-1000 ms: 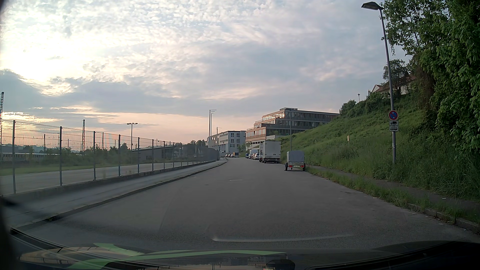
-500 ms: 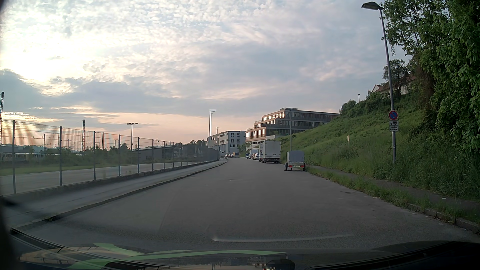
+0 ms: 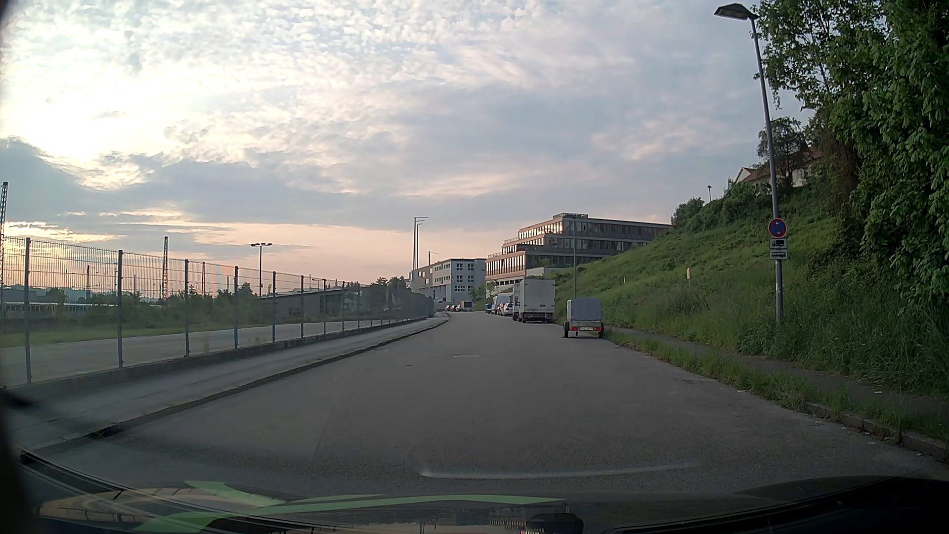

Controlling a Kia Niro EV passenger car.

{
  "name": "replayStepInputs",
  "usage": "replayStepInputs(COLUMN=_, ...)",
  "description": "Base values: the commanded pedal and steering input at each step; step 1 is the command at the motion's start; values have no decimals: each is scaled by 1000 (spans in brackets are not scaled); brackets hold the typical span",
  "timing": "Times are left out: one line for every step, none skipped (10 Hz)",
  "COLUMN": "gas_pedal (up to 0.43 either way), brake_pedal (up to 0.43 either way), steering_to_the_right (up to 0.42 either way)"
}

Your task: Follow the waypoints while adhering to traffic rules and regulations

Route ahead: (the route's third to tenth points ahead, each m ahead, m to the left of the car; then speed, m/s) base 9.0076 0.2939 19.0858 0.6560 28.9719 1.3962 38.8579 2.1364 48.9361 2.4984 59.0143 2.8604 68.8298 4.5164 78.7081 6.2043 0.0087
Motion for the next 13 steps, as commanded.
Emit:
replayStepInputs(gas_pedal=0, brake_pedal=159, steering_to_the_right=-1)
replayStepInputs(gas_pedal=0, brake_pedal=159, steering_to_the_right=-1)
replayStepInputs(gas_pedal=0, brake_pedal=159, steering_to_the_right=-1)
replayStepInputs(gas_pedal=0, brake_pedal=159, steering_to_the_right=-1)
replayStepInputs(gas_pedal=0, brake_pedal=152, steering_to_the_right=-1)
replayStepInputs(gas_pedal=0, brake_pedal=159, steering_to_the_right=-1)
replayStepInputs(gas_pedal=0, brake_pedal=159, steering_to_the_right=-1)
replayStepInputs(gas_pedal=0, brake_pedal=159, steering_to_the_right=-1)
replayStepInputs(gas_pedal=0, brake_pedal=159, steering_to_the_right=-1)
replayStepInputs(gas_pedal=0, brake_pedal=159, steering_to_the_right=-1)
replayStepInputs(gas_pedal=0, brake_pedal=159, steering_to_the_right=-1)
replayStepInputs(gas_pedal=0, brake_pedal=159, steering_to_the_right=-1)
replayStepInputs(gas_pedal=0, brake_pedal=159, steering_to_the_right=-1)
